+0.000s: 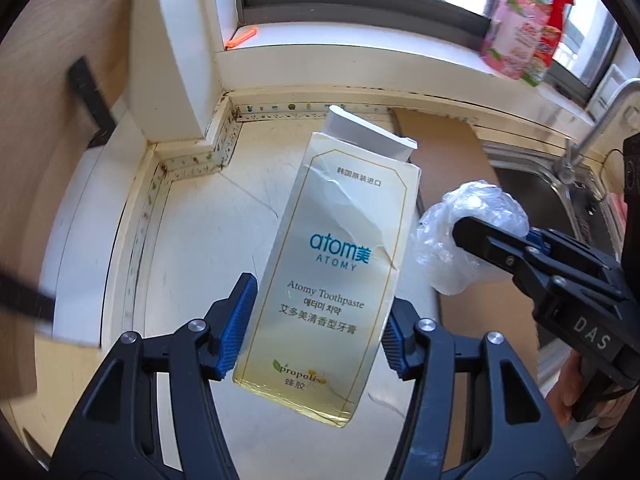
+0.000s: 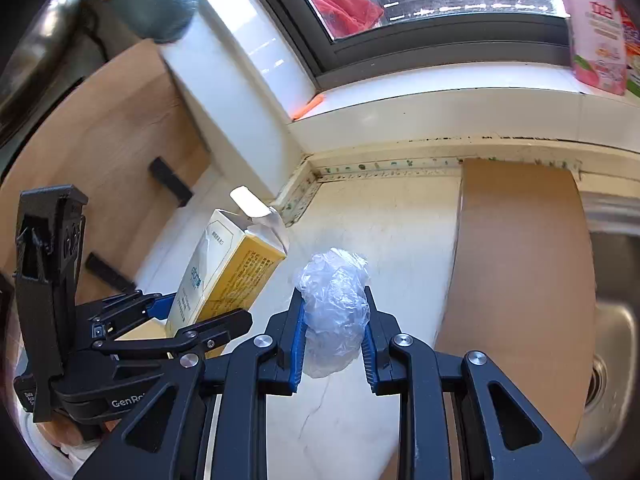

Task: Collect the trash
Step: 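Carry the toothpaste box with the left tool while the right tool carries the clear bag to the bin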

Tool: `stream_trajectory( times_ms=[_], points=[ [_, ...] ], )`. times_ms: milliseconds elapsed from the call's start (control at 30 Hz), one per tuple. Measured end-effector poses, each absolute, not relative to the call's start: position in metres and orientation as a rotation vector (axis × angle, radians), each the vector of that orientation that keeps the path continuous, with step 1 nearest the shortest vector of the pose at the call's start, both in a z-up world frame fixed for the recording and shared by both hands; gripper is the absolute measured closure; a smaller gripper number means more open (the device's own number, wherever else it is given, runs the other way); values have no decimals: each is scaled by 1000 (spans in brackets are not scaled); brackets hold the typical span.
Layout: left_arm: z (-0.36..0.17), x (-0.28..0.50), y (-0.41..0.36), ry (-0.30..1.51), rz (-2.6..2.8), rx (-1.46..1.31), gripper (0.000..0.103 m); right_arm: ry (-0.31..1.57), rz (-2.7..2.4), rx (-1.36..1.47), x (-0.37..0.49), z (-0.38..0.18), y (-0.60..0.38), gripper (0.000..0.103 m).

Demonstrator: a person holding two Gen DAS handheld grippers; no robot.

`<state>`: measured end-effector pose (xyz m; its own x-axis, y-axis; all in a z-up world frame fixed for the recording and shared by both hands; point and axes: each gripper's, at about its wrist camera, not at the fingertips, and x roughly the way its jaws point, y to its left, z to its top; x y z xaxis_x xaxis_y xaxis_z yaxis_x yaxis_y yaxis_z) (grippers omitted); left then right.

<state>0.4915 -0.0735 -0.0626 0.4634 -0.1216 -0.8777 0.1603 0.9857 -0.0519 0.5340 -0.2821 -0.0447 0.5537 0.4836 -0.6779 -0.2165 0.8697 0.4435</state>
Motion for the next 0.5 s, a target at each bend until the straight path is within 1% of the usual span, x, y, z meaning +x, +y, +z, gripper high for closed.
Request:
stream_trajectory(
  times_ms=[300, 500],
  points=[
    [-35, 339, -53, 1027, -226, -1, 49, 863, 394, 310, 374, -13, -261, 80],
    [-37, 242, -34, 1030, -257, -22, 49, 874, 363, 291, 257, -15, -237, 80]
  ],
)
